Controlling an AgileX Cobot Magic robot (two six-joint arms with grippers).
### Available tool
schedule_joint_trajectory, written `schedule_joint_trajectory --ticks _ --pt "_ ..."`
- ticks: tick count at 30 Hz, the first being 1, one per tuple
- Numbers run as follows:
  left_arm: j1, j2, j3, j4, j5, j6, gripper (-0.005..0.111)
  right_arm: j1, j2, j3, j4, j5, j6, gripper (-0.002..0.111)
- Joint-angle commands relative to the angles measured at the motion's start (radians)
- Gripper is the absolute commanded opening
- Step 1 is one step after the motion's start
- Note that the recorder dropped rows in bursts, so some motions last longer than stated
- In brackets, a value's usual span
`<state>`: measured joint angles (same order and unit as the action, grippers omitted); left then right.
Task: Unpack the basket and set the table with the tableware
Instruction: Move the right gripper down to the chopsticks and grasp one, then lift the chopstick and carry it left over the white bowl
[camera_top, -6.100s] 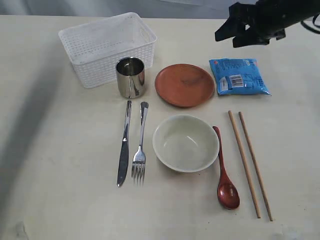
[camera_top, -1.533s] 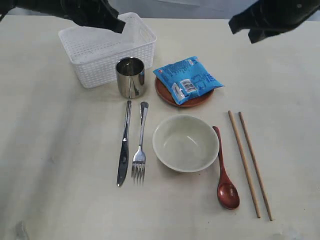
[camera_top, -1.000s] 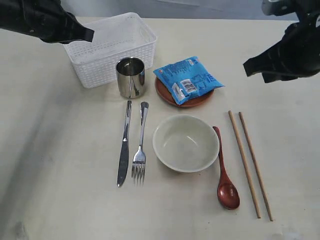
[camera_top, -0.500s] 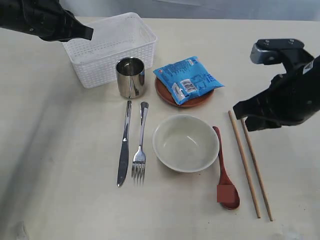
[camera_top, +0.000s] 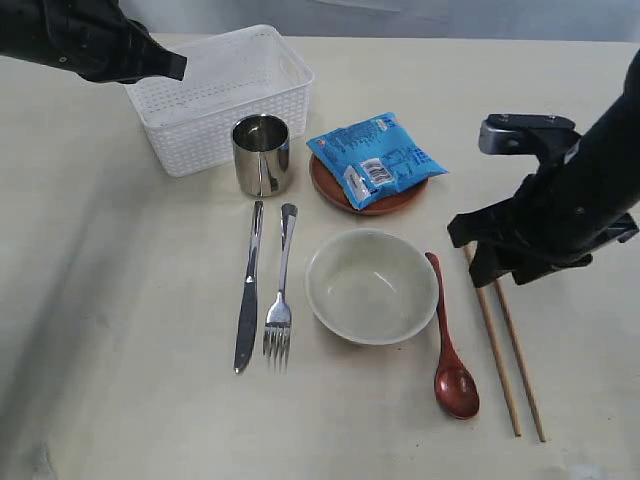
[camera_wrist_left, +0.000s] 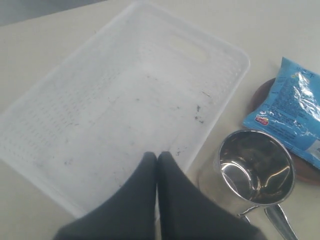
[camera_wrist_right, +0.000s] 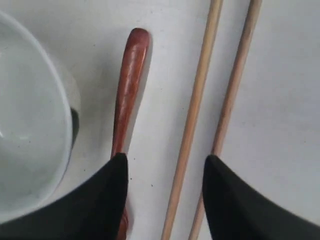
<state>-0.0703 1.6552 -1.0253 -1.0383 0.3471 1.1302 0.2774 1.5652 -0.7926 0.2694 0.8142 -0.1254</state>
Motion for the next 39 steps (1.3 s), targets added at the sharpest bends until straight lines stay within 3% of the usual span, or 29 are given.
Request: schedule_joint_trajectory --ticks 1,11,26,33,39 --pt "0.001 -0.009 0.01 -0.01 -0.006 -0.009 0.0 0.02 0.113 -0.039 -0.037 -0.014 0.011 0.039" --pt "0.001 -0.009 0.01 -0.01 -0.006 -0.009 0.0 0.111 0.227 -0.058 -0.175 -0.147 0.179 0.037" --pt "0.001 -0.009 0.01 -0.01 -0.006 -0.002 0.0 0.112 0.225 -0.056 -0.218 -0.168 0.246 0.036" --pt "0.001 -0.009 0.01 -0.01 -0.006 -0.002 0.0 0.112 0.225 -0.056 -0.218 -0.162 0.26 0.015" --pt "0.001 -0.009 0.01 -0.01 -0.006 -0.002 0.0 0.112 0.227 -0.056 -0.218 -0.159 0.264 0.014"
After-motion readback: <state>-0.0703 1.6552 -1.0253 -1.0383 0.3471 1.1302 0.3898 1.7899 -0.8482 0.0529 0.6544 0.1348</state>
